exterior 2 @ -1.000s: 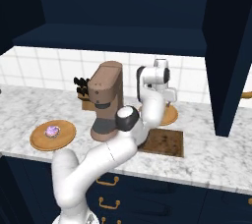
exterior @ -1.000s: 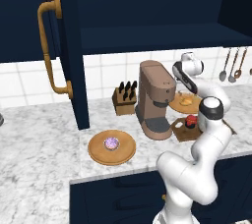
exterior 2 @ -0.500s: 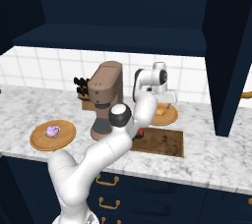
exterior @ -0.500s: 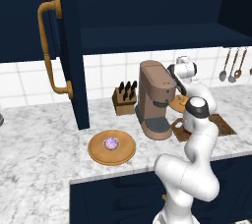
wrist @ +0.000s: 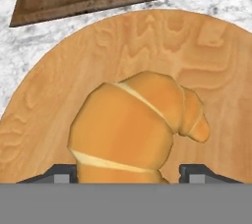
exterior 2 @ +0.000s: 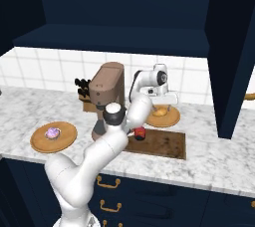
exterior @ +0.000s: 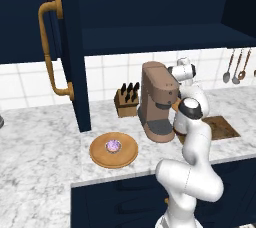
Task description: From the different types of pastries on the counter, select a croissant and place it on the cutting board. Then retrieve a jar of jam from the cabinet and place it alongside the croissant on the cutting board.
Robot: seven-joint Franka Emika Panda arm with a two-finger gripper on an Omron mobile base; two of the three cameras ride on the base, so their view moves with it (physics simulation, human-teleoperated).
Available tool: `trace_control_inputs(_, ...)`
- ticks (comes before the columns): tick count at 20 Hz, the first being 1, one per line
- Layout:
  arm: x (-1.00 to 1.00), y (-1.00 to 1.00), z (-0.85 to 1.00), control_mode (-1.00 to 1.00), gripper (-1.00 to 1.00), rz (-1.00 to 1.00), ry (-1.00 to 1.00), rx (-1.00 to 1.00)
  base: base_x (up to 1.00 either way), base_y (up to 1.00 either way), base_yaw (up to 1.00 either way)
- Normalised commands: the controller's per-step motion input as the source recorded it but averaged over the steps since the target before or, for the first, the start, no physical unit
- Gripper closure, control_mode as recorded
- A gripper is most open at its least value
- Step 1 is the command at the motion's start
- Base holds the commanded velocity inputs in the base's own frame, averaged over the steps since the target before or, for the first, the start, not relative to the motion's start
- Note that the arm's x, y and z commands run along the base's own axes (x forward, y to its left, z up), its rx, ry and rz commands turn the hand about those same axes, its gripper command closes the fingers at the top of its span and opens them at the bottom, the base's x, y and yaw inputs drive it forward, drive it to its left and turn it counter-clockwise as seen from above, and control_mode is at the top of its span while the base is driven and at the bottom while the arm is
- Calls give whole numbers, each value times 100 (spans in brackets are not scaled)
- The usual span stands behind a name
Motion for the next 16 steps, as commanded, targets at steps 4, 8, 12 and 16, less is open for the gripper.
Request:
trace_control_inputs(4,-38,0,-17,-100,100,0,6,4,0,0,0)
trace_control_inputs(8,-35,-3,-16,-100,100,0,5,6,0,0,0)
trace_control_inputs(12,-15,-1,5,-100,100,0,1,4,0,0,0)
trace_control_inputs(16,0,-1,57,-100,100,2,0,0,0,0,0)
